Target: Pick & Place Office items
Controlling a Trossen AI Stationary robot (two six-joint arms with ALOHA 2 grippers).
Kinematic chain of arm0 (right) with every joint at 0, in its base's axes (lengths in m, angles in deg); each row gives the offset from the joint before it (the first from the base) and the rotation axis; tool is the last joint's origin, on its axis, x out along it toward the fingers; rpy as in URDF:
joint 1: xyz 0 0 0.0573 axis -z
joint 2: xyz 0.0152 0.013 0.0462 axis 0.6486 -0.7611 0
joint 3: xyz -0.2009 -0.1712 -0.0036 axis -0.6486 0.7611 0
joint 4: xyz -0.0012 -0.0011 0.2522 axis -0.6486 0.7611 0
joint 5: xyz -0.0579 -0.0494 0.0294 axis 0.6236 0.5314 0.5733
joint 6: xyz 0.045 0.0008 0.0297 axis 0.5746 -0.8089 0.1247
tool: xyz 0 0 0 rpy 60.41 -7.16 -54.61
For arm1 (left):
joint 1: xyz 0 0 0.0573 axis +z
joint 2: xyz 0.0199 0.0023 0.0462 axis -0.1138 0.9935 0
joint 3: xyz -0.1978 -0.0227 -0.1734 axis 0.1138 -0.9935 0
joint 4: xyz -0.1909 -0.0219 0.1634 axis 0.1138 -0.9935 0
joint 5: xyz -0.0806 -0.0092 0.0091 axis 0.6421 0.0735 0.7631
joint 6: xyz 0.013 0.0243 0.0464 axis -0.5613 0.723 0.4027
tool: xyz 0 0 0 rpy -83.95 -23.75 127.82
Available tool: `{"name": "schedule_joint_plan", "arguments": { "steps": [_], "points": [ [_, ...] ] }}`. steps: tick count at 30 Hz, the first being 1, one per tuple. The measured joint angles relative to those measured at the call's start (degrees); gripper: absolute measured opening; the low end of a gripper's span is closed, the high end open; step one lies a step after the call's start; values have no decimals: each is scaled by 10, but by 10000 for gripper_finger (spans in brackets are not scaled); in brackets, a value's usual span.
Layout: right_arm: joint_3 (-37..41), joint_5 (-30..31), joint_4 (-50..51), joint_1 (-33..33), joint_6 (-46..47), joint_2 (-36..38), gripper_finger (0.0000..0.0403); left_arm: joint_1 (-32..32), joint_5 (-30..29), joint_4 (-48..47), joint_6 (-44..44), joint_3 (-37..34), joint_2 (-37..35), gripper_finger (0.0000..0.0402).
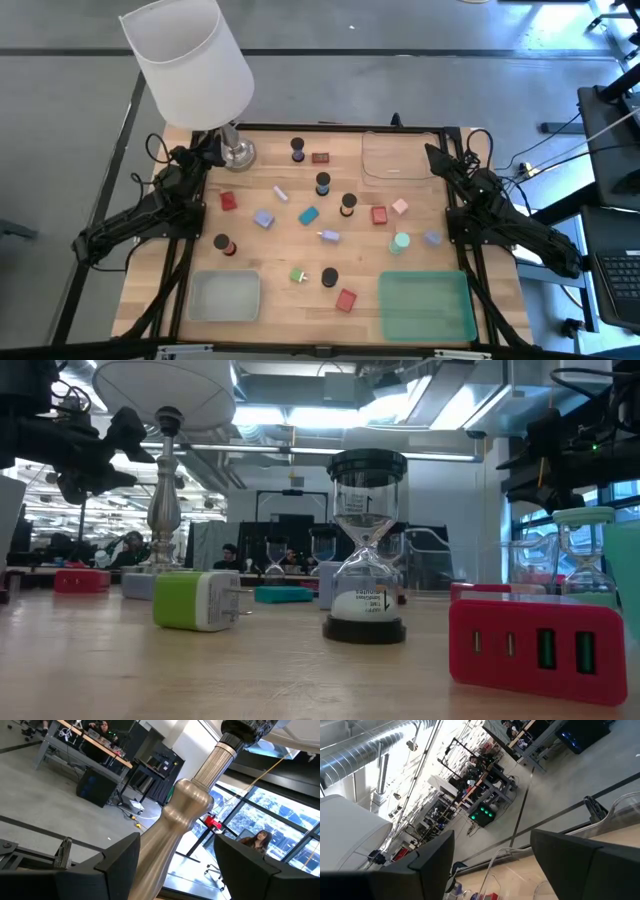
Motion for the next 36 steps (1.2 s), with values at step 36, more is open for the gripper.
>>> {"name": "schedule_joint_plan", "arguments": {
  "steps": [36],
  "points": [
    [0, -175, -28, 0, 470, 0, 265, 0, 0, 0, 0, 0, 0, 251]
  ]
}}
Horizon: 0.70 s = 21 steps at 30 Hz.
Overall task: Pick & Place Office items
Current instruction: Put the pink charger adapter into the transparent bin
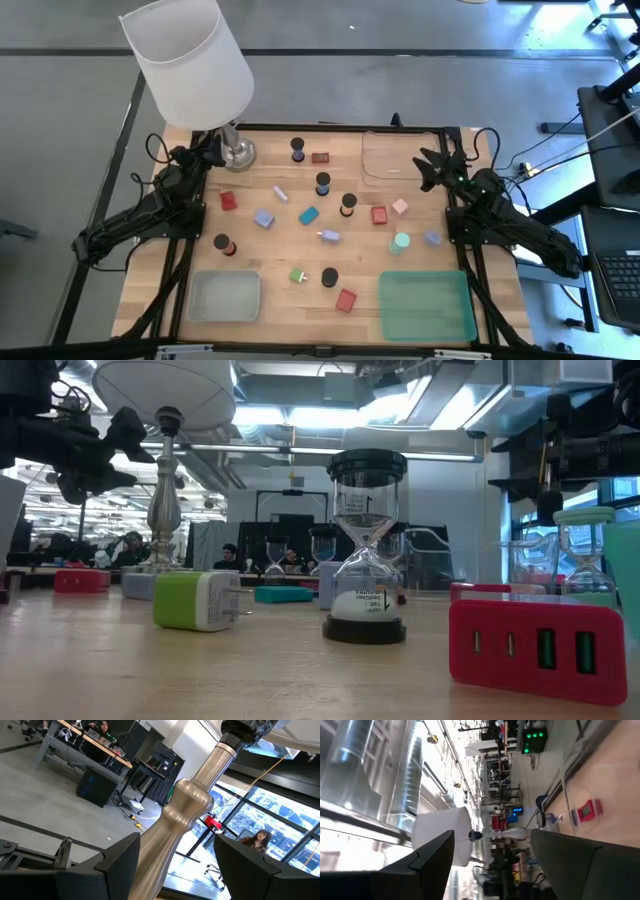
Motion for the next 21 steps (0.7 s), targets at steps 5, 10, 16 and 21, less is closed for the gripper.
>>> {"name": "schedule_joint_plan", "arguments": {
  "steps": [5, 10, 16, 21],
  "points": [
    [0, 0, 0, 0, 25, 0, 265, 0, 0, 0, 0, 0, 0, 251],
    [0, 0, 1, 0, 27, 0, 265, 0, 0, 0, 0, 0, 0, 251],
    [0, 0, 3, 0, 24, 0, 265, 0, 0, 0, 0, 0, 0, 251],
    [0, 1, 4, 0, -55, 0, 265, 0, 0, 0, 0, 0, 0, 251]
  ]
}}
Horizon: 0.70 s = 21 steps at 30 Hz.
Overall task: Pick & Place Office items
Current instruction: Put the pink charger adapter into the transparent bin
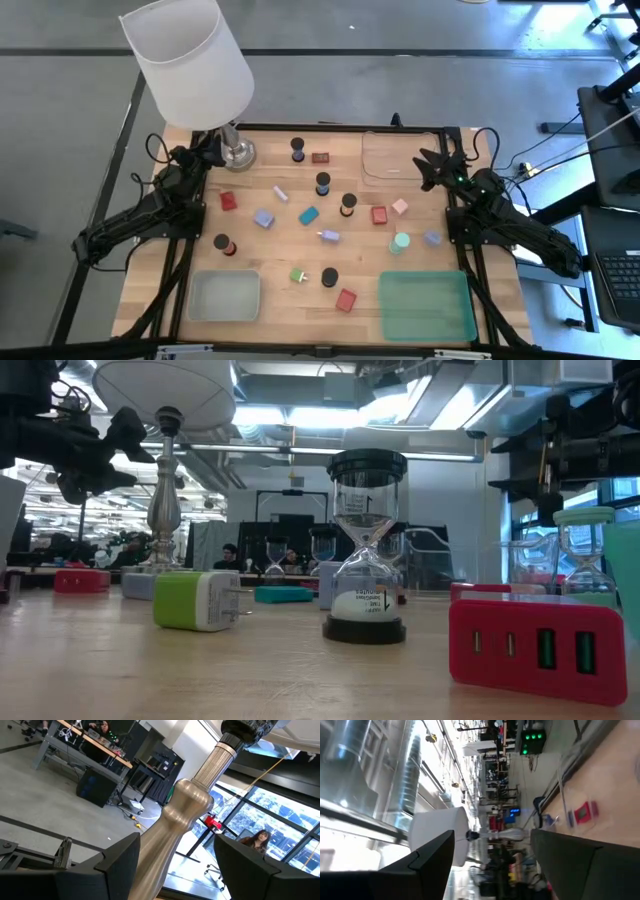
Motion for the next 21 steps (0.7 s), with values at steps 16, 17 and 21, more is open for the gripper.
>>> {"name": "schedule_joint_plan", "arguments": {
  "steps": [16, 17, 21],
  "points": [
    [0, 80, -15, 0, -156, 0, 265, 0, 0, 0, 0, 0, 0, 251],
    [0, 95, -15, 0, -161, 0, 265, 0, 0, 0, 0, 0, 0, 251],
    [0, 109, -33, 0, -164, 0, 265, 0, 0, 0, 0, 0, 0, 251]
  ]
}}
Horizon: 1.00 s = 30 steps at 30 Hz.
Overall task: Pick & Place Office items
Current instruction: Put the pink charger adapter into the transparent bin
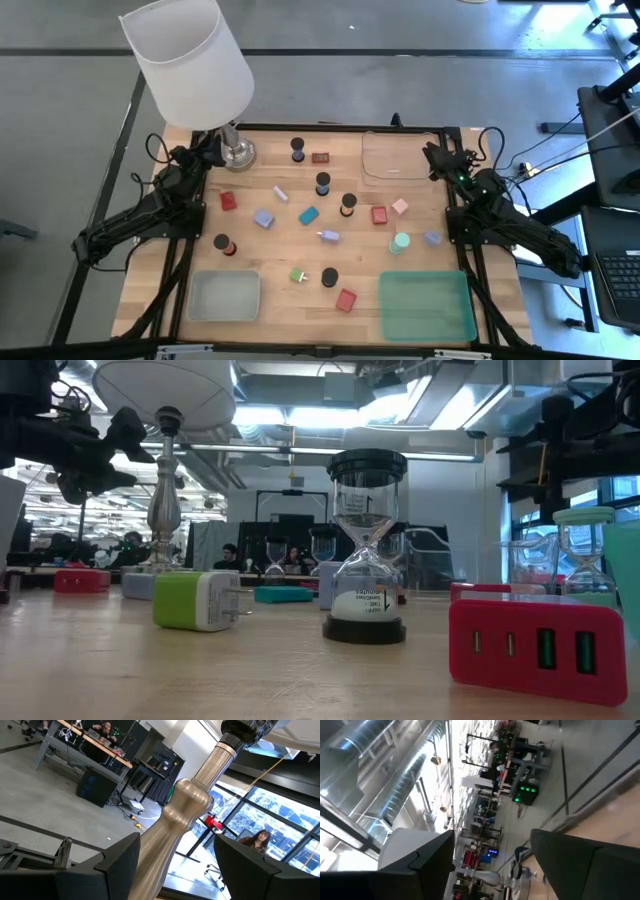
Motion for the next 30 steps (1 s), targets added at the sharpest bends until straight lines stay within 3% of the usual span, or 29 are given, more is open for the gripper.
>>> {"name": "schedule_joint_plan", "arguments": {
  "steps": [5, 8, 14, 20, 25, 30],
  "points": [
    [-11, -84, -139, 0, -121, 0, 265, 0, 0, 0, 0, 0, 0, 251],
    [-62, -96, -132, 0, -235, -2, 265, 0, 0, 0, 0, 0, 0, 251],
    [-233, -94, 73, 0, -427, -71, 265, 0, 0, 0, 0, 0, 0, 251],
    [-404, -74, 323, 0, -475, -218, 265, 0, 0, 0, 0, 0, 0, 251],
    [-503, -144, 524, 0, -574, -337, 265, 0, 0, 0, 0, 0, 0, 251],
    [-540, -212, 610, 0, -564, -428, 265, 0, 0, 0, 0, 0, 0, 251]
  ]
}}
